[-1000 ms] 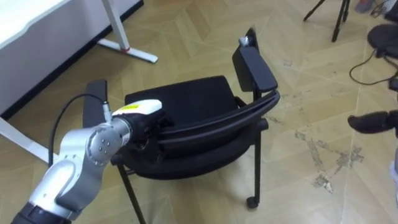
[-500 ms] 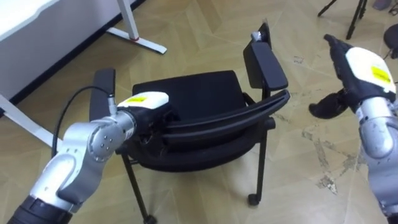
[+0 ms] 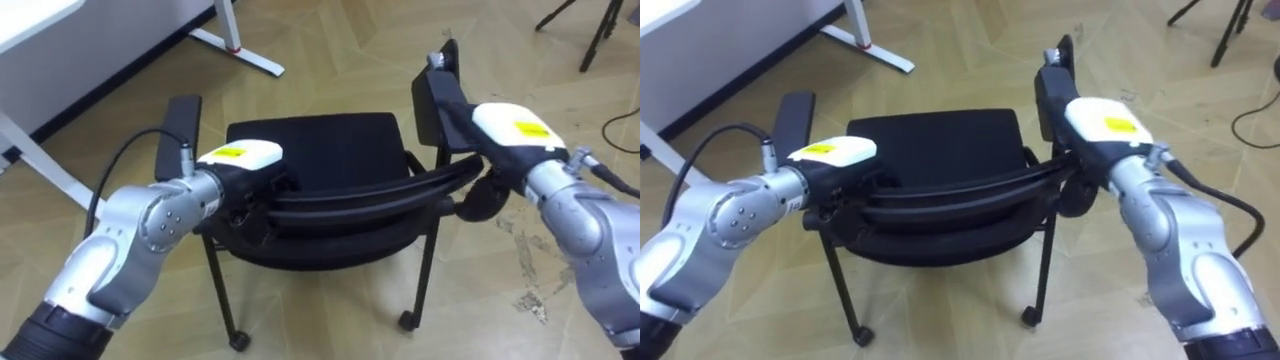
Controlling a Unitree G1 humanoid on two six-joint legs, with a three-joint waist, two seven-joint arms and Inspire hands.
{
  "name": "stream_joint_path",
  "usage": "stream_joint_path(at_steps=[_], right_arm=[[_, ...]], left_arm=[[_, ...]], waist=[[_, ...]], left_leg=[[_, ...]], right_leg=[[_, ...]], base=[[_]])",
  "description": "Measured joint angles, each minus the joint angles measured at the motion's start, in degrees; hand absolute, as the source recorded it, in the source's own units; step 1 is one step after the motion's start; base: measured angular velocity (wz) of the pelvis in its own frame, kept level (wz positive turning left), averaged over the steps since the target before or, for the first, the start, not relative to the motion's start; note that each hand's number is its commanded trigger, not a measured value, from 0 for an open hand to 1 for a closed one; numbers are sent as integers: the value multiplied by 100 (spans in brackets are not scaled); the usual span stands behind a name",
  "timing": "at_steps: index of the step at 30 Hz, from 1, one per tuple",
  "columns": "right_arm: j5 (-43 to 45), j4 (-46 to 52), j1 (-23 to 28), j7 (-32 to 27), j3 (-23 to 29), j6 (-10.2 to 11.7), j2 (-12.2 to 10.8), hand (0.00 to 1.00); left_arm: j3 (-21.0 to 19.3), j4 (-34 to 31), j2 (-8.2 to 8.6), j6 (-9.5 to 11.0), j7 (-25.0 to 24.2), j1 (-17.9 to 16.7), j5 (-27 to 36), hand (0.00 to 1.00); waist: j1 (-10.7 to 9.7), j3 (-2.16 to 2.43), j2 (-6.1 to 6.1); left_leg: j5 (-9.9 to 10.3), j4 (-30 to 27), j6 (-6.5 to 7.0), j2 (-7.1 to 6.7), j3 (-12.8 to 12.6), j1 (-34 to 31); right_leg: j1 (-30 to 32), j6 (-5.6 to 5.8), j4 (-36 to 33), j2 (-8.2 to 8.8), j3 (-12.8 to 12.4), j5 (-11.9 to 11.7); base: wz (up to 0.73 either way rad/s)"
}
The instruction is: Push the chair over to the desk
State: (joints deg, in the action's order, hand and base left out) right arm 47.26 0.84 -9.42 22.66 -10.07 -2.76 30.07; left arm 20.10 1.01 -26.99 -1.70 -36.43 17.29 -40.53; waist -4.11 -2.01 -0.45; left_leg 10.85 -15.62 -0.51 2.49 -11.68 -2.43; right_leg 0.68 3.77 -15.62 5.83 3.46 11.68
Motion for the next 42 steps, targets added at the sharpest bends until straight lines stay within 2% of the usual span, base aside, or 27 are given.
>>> stream_joint_path(at_steps=[4,12,14,15,16,17,18,20,24,27,29,33,37,42], right_arm=[[53,6,0,227,-160,42,-1,0],[160,270,2,516,-312,99,8,0],[155,300,2,514,-418,200,15,0],[148,300,5,515,-502,244,21,11],[133,300,7,515,-586,279,21,38],[104,300,12,518,-683,284,23,74],[75,304,29,520,-705,304,23,100],[33,312,59,522,-809,342,28,100],[43,371,60,578,-965,328,140,100],[74,369,57,437,-1005,229,152,100],[173,365,34,355,-1004,188,153,100],[158,332,89,159,-1101,233,209,100],[185,199,87,-62,-1111,466,217,100],[193,111,88,-267,-1121,642,216,100]], left_arm=[[-2,192,7,132,104,79,62,100],[28,244,-60,172,262,80,237,100],[43,251,-61,193,311,80,248,100],[45,254,-61,211,330,80,259,100],[45,258,-62,230,335,80,266,100],[46,277,-63,256,336,81,275,100],[54,287,-62,264,342,87,285,100],[89,363,-63,339,386,125,312,100],[172,434,-79,354,450,171,388,100],[325,440,-75,365,492,223,417,100],[449,437,-70,442,502,243,486,100],[466,442,-98,442,509,249,502,100],[462,452,-145,443,515,253,502,100],[462,466,-177,443,576,254,500,100]], waist=[[47,-1,-2],[36,-11,-58],[23,-4,-100],[28,-3,-131],[51,6,-155],[77,22,-180],[86,27,-187],[135,31,-190],[166,51,-159],[262,68,-131],[355,82,-102],[392,77,-63],[368,69,-7],[308,30,70]], left_leg=[[0,0,0,1,0,1],[2,4,3,-4,47,-16],[2,4,3,-5,79,-16],[2,4,3,-5,80,-16],[2,4,3,-7,81,-18],[2,4,3,-7,80,-14],[2,4,3,-7,83,-14],[2,4,3,-7,89,-16],[2,3,3,-7,101,-38],[2,-4,3,-7,104,-39],[2,-4,3,-7,123,-38],[2,-11,3,-8,165,-35],[2,-50,3,-8,230,-90],[3,-111,2,-6,307,-131]], right_leg=[[0,0,-8,0,3,0],[-6,1,-6,0,36,1],[-21,1,-3,-1,60,1],[-22,1,0,-2,59,1],[-22,1,-1,-2,57,0],[-20,1,-1,-2,51,0],[-21,1,-3,-2,53,0],[-17,0,-1,-2,52,0],[-6,-1,0,-4,58,-1],[-11,-1,-1,-4,61,-1],[-20,-1,-2,-4,89,-1],[-54,-1,6,-2,158,-1],[-53,-1,7,-1,227,-1],[-81,-1,3,0,308,-1]], base=[[0],[2],[7],[0],[0],[0],[0],[0],[0],[0],[5],[6],[7],[8]])
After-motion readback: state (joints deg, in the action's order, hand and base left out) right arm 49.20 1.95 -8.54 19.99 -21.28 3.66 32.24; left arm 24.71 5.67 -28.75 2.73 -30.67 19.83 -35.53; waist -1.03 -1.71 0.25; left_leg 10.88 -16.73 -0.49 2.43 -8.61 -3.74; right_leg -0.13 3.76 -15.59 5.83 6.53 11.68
